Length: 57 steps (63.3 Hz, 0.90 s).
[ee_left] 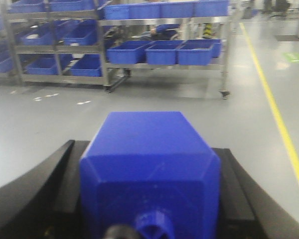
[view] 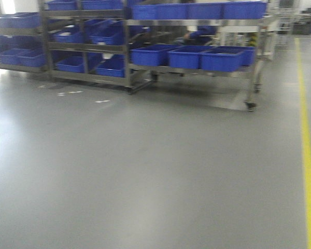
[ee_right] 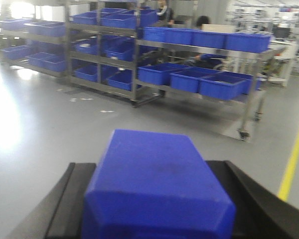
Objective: Pick and sort blue part to right shelf
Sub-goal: 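Drive the base to the shelf of blue bins holding both parts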
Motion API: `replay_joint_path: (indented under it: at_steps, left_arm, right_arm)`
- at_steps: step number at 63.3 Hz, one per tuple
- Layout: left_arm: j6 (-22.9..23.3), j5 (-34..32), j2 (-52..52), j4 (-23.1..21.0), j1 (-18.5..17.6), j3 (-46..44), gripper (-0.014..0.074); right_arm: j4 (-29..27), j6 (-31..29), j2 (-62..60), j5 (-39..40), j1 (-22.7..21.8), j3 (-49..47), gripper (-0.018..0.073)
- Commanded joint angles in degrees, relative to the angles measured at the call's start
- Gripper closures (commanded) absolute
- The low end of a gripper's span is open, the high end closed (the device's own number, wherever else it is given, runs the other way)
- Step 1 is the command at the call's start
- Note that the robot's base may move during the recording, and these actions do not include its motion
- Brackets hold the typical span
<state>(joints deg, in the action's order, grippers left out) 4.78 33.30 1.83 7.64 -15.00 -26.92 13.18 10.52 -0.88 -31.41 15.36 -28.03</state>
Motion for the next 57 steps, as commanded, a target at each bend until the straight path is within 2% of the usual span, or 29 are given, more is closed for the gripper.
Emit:
replay_joint_path:
  at_steps: [1, 57]
  left_arm:
    - [0.47, -5.04, 0.86, 0.15, 0.04, -1.58, 0.0209]
    - [0.47, -5.04, 0.86, 0.15, -0.08, -1.58, 0.0209]
  right_arm:
    - [1.13, -0.43, -0.49, 5.2, -0.08, -1.62, 0.0323]
    - [1.13, -0.43, -0.5, 5.2, -0.15, -1.62, 0.0323]
